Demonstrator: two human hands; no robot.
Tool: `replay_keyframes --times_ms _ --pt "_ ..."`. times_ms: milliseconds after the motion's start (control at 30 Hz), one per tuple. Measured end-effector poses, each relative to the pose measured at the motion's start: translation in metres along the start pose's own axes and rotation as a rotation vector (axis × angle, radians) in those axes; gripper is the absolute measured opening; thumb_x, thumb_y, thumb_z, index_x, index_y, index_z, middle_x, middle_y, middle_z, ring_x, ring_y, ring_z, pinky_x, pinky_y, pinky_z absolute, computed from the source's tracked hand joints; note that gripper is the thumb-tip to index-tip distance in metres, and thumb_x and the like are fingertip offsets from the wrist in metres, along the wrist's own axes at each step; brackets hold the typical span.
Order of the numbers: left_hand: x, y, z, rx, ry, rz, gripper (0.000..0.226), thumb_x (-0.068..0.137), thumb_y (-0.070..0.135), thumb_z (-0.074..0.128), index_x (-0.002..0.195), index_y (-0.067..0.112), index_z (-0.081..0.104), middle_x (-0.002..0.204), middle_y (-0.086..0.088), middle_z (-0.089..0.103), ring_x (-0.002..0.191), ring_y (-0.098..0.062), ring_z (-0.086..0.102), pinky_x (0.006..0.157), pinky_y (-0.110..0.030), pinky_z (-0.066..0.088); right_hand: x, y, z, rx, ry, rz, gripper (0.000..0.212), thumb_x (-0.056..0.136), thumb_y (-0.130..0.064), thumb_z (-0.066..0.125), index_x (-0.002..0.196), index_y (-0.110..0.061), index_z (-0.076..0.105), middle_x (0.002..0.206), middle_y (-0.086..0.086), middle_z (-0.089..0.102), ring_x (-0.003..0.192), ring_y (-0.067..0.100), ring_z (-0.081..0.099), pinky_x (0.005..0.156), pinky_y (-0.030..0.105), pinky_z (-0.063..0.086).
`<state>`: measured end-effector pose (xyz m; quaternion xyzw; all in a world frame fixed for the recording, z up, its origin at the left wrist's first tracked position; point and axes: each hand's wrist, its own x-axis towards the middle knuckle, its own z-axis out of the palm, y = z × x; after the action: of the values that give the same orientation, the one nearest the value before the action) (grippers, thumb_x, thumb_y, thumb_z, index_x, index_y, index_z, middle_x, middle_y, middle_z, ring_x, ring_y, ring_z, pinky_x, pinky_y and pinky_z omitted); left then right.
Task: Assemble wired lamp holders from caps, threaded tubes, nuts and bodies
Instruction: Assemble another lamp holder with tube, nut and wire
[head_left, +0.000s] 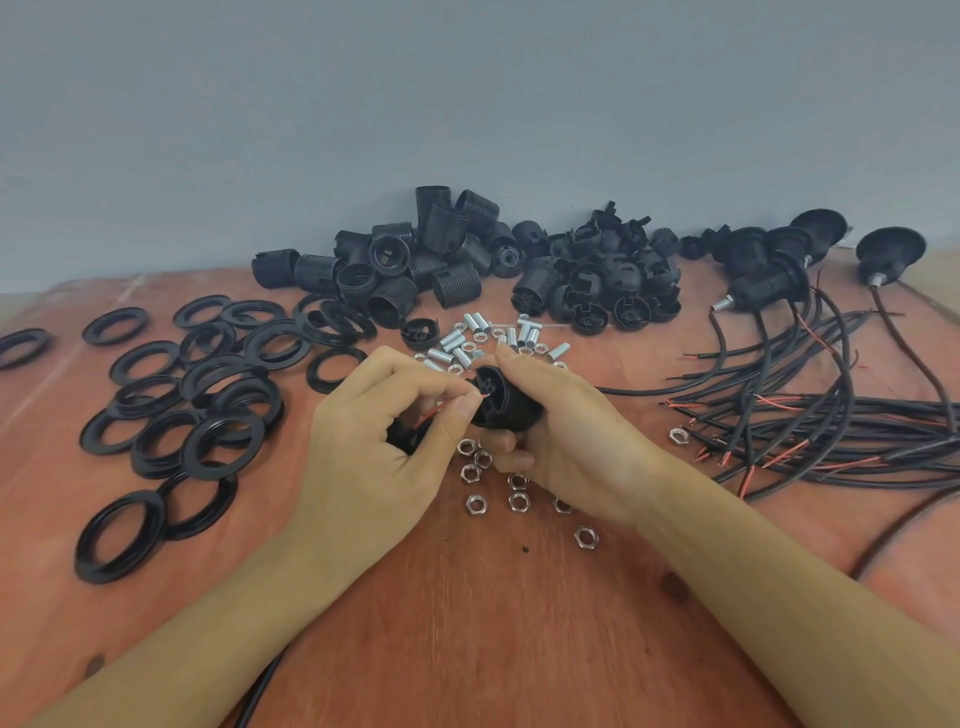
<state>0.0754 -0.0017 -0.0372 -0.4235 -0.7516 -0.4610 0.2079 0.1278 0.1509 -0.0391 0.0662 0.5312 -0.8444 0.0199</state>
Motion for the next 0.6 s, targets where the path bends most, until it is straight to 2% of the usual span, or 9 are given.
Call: replay_keyframes --times_ms 233,367,467,600 --pt "-0.0010 -0.0056 0.0018 -0.005 0.013 -0.012 0.003 0.087 0.015 0.068 0.085 0.017 0.070 0.077 0.007 0.055 0.072 -0.008 0.052 0.070 -0.014 0.040 0.0007 0.0014 0.0018 -0.076 0.036 -0.024 0.028 0.102 -0.035 0.047 0.106 -0.009 0.057 0.069 -0.002 0.057 0.052 0.011 0.039 0.046 0.021 0.026" --pt "-0.0010 -0.0068 0.0021 -0.011 0.009 -0.024 0.007 0.087 0.015 0.067 0.084 0.010 0.071 0.075 0.006 0.052 0.070 -0.010 0.051 0.067 -0.019 0.041 0.0007 0.0014 0.0013 -0.063 0.031 -0.025 0.029 0.102 -0.035 0.047 0.104 -0.008 0.058 0.067 -0.002 0.057 0.050 0.009 0.039 0.044 0.019 0.026" --pt "-0.0008 -0.0073 0.0014 -0.016 0.002 -0.029 0.008 0.087 0.015 0.066 0.084 0.010 0.072 0.074 0.005 0.052 0.070 -0.011 0.051 0.067 -0.021 0.042 0.0007 0.0014 0.0009 -0.068 0.024 -0.027 0.029 0.102 -0.035 0.048 0.103 -0.007 0.058 0.068 -0.002 0.057 0.049 0.009 0.040 0.043 0.019 0.026" --pt "-0.0007 -0.0066 0.0012 -0.007 0.003 -0.020 0.006 0.088 0.017 0.067 0.083 0.014 0.070 0.075 0.003 0.055 0.070 -0.011 0.051 0.066 -0.018 0.040 0.0013 0.0030 0.0000 -0.110 0.050 -0.049 0.030 0.100 -0.035 0.050 0.104 -0.008 0.061 0.072 0.001 0.056 0.048 0.009 0.041 0.042 0.018 0.028"
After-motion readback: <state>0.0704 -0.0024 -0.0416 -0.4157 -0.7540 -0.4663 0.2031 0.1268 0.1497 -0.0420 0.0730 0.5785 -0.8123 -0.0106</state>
